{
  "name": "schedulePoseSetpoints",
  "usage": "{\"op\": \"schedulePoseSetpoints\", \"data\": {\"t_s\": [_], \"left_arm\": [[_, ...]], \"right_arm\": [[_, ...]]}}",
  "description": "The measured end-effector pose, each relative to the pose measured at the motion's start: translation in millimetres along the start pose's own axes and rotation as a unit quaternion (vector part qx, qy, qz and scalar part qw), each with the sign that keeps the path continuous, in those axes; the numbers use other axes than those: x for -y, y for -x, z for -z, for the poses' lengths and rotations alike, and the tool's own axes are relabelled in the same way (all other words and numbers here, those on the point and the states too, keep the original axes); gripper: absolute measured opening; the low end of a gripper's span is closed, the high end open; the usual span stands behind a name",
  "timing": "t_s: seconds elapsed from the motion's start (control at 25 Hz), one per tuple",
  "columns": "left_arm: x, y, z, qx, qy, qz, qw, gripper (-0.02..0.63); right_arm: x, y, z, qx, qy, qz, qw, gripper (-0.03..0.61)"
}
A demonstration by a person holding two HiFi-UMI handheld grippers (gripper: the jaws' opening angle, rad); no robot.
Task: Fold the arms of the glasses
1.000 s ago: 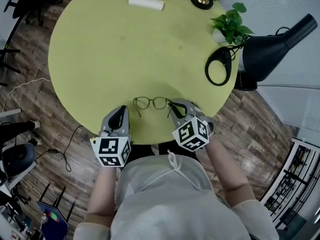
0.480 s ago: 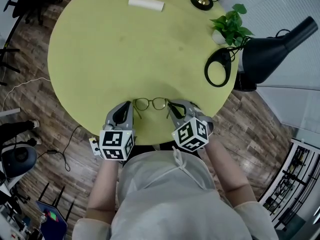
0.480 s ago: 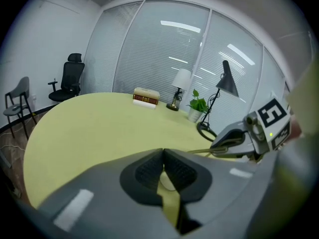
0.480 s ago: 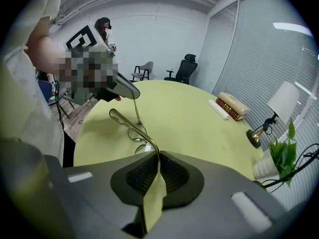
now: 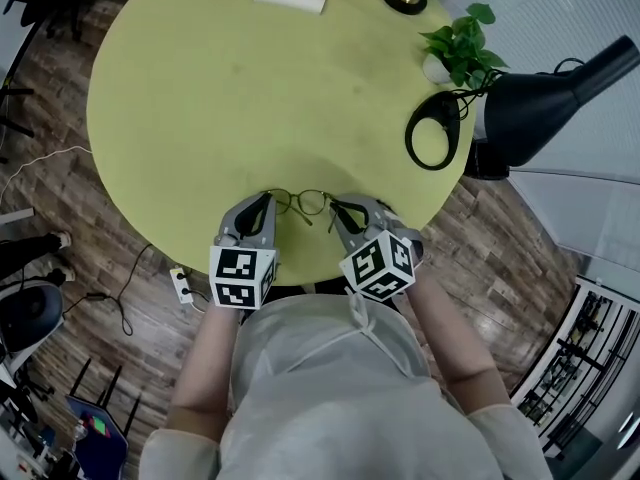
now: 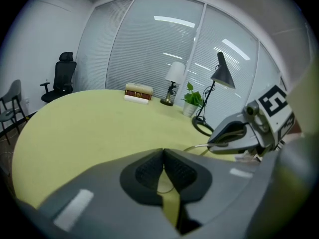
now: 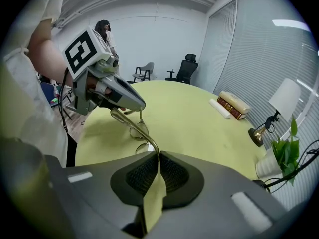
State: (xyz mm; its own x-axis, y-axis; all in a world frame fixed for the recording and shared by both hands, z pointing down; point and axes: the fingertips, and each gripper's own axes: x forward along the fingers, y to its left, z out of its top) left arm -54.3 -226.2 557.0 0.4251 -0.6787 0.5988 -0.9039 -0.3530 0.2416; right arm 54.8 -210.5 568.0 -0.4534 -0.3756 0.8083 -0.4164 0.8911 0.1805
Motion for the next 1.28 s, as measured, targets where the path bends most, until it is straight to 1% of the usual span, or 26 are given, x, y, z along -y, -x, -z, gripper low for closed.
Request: {"op": "schedulePoseSetpoints", "data": {"t_s": [0.16, 0.24, 0.44, 0.68, 0.88, 1.04, 1.16, 1.28], "left_arm": [[1, -10, 9, -0.017, 0.025, 0.005, 0.9995, 0.006], [1, -14, 12, -0.022, 0.031, 0.003, 0.9993, 0.006], [5, -24, 21, -0.039, 0.007, 0.004, 0.9992, 0.006], [10, -35, 30, -0.059, -0.001, 0.004, 0.9983, 0.006], [10, -40, 32, -0.059, 0.0, 0.001, 0.9982, 0.006], [13, -37, 30, -0.06, 0.003, 0.003, 0.9982, 0.006], [21, -28, 29, -0.056, 0.004, 0.011, 0.9984, 0.006], [28, -22, 42, -0.068, 0.012, 0.017, 0.9975, 0.006]], "right_arm": [[0, -1, 1, -0.005, 0.0, -0.011, 1.0, 0.015], [0, -1, 1, -0.007, 0.001, -0.016, 1.0, 0.015], [0, -1, 3, -0.014, 0.003, -0.031, 0.999, 0.015], [-2, 0, 8, -0.017, 0.005, -0.044, 0.999, 0.015], [0, 0, 9, -0.014, 0.004, -0.044, 0.999, 0.015], [1, 0, 8, -0.014, 0.019, -0.041, 0.999, 0.015], [1, 1, 9, -0.012, 0.025, -0.043, 0.999, 0.015], [4, 2, 11, -0.012, 0.032, -0.046, 0.998, 0.015]]}}
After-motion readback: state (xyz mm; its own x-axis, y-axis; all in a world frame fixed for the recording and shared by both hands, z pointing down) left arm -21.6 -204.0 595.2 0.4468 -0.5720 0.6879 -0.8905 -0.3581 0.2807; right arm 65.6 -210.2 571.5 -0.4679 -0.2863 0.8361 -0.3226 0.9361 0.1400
